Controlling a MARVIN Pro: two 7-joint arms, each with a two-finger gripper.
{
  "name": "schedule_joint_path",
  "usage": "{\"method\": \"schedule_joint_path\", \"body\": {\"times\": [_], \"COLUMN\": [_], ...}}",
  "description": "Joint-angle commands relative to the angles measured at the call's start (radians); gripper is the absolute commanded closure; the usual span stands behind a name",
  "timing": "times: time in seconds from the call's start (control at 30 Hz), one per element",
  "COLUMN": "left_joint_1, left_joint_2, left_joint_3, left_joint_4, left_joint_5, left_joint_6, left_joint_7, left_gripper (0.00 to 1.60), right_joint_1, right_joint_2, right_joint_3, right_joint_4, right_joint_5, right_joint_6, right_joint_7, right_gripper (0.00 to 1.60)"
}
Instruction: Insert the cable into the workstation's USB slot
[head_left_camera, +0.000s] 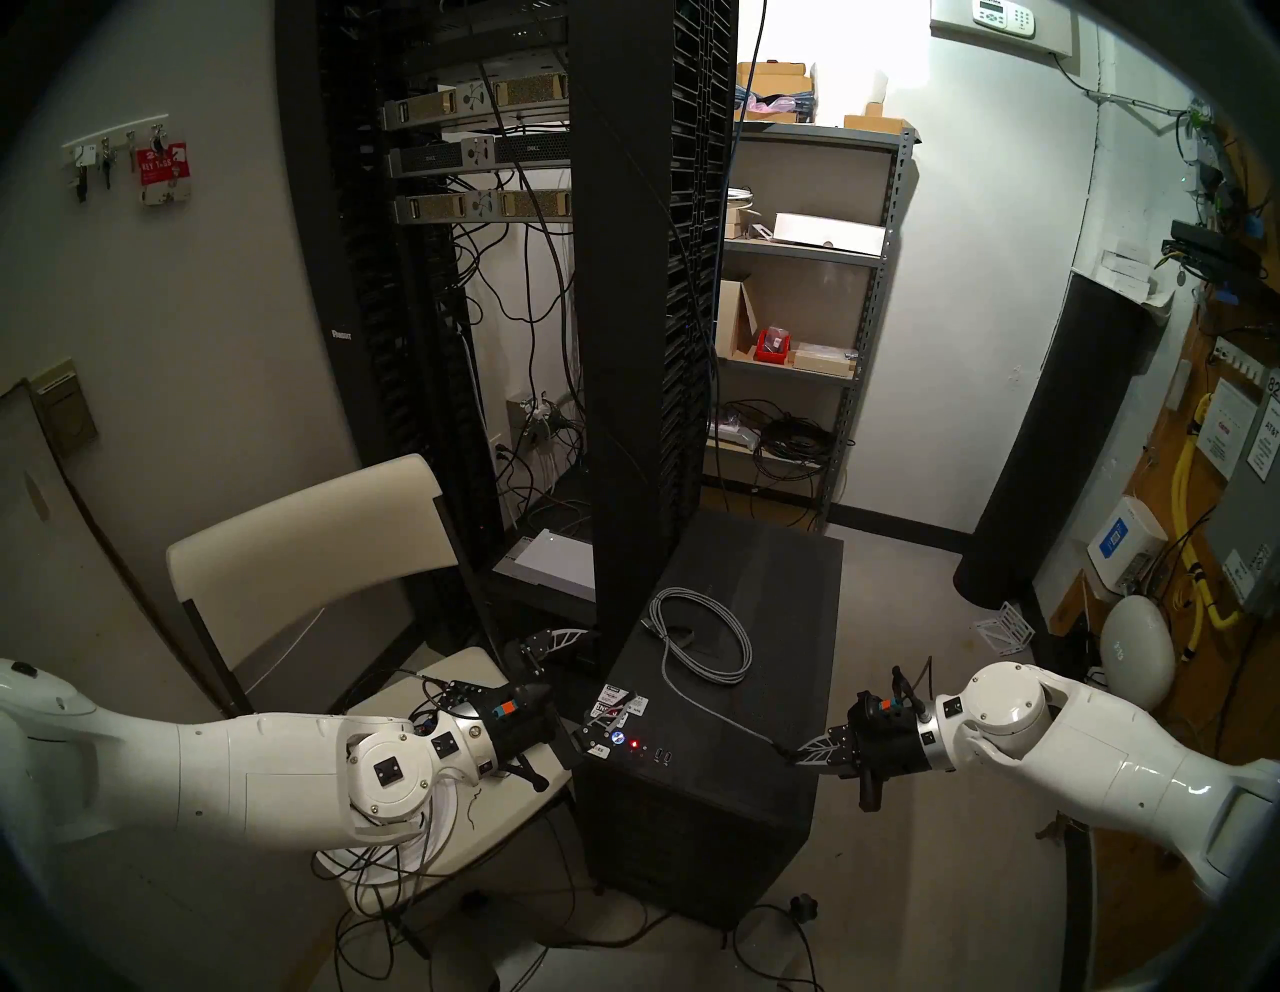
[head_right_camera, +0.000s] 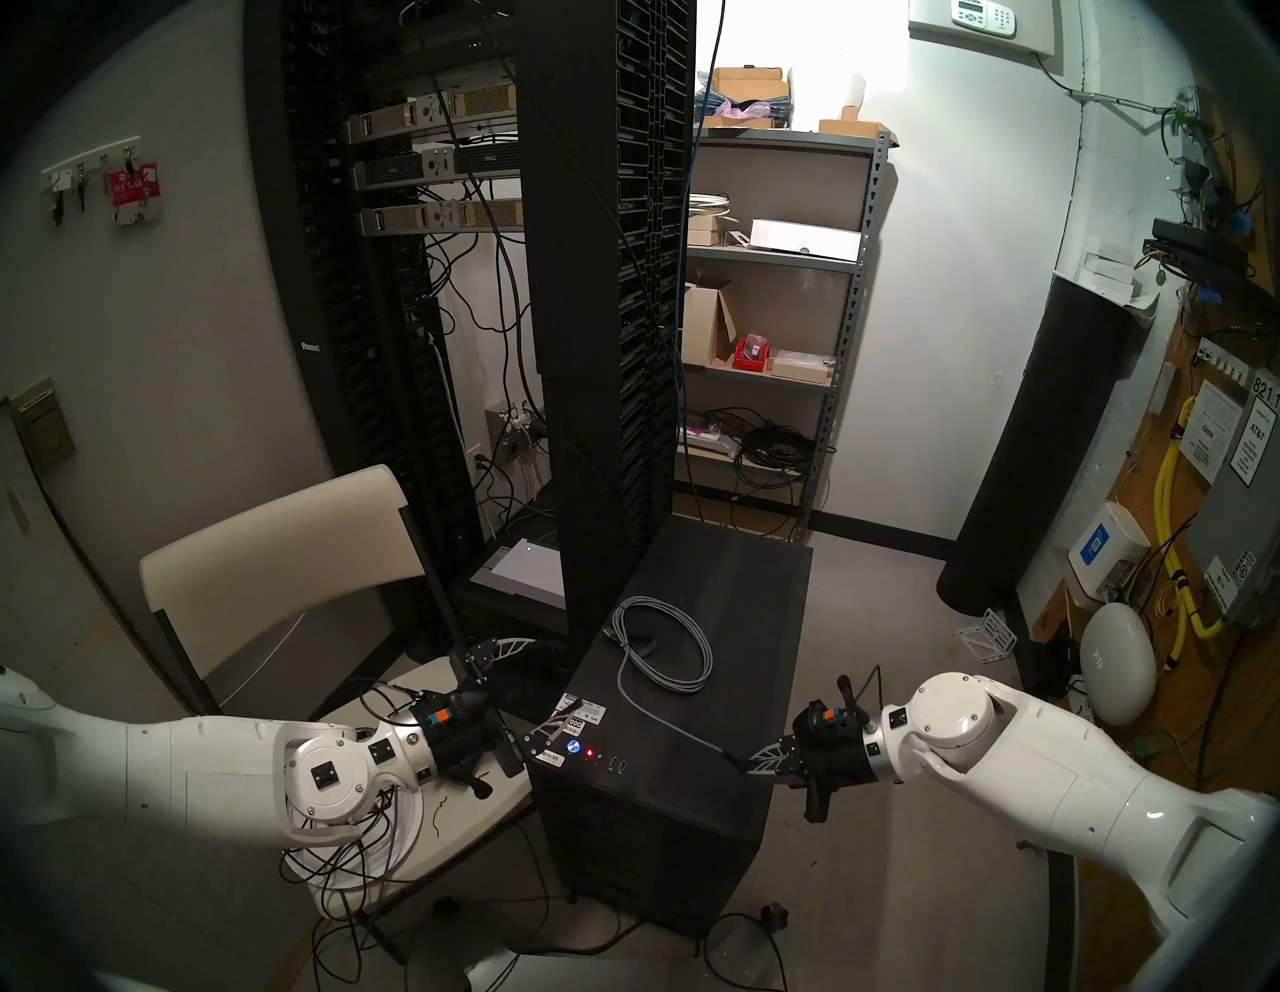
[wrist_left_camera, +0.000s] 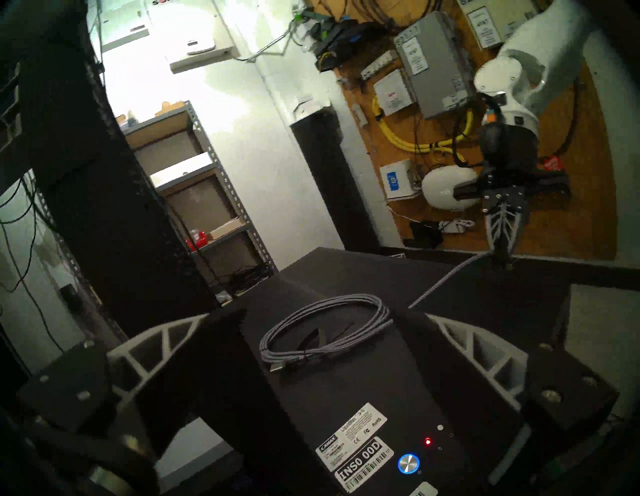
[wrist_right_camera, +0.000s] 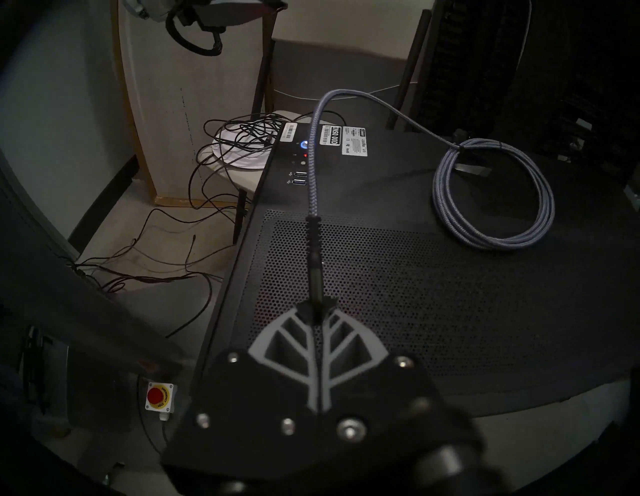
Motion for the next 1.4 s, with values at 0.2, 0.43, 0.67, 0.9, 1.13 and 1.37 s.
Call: {"method": "schedule_joint_path", "body": {"times": [0.2,0.43,0.67,0.9,1.13,1.37], "left_joint_1": [-0.029,-0.025,-0.015,-0.012,-0.016,-0.026], "left_joint_2": [-0.118,-0.166,-0.229,-0.301,-0.357,-0.399], "left_joint_3": [0.01,0.01,0.006,0.002,0.004,0.013], "left_joint_4": [0.032,0.056,0.081,0.117,0.15,0.208], "left_joint_5": [0.146,0.217,0.27,0.315,0.381,0.477], "left_joint_6": [0.025,0.049,0.1,0.154,0.201,0.264], "left_joint_7": [-0.041,-0.037,-0.006,0.032,0.063,0.098], "left_gripper": [0.0,0.0,0.0,0.0,0.0,0.04], "right_joint_1": [0.106,0.141,0.157,0.161,0.162,0.165], "right_joint_2": [-0.059,-0.115,-0.144,-0.164,-0.168,-0.162], "right_joint_3": [0.028,0.015,0.011,0.008,0.009,0.006], "right_joint_4": [0.006,0.033,0.042,0.044,0.029,0.001], "right_joint_5": [-0.054,-0.093,-0.119,-0.139,-0.159,-0.196], "right_joint_6": [0.061,0.076,0.085,0.097,0.118,0.164], "right_joint_7": [-0.008,0.006,0.031,0.05,0.065,0.067], "right_gripper": [1.6,1.6,1.6,1.6,1.6,1.6]}}
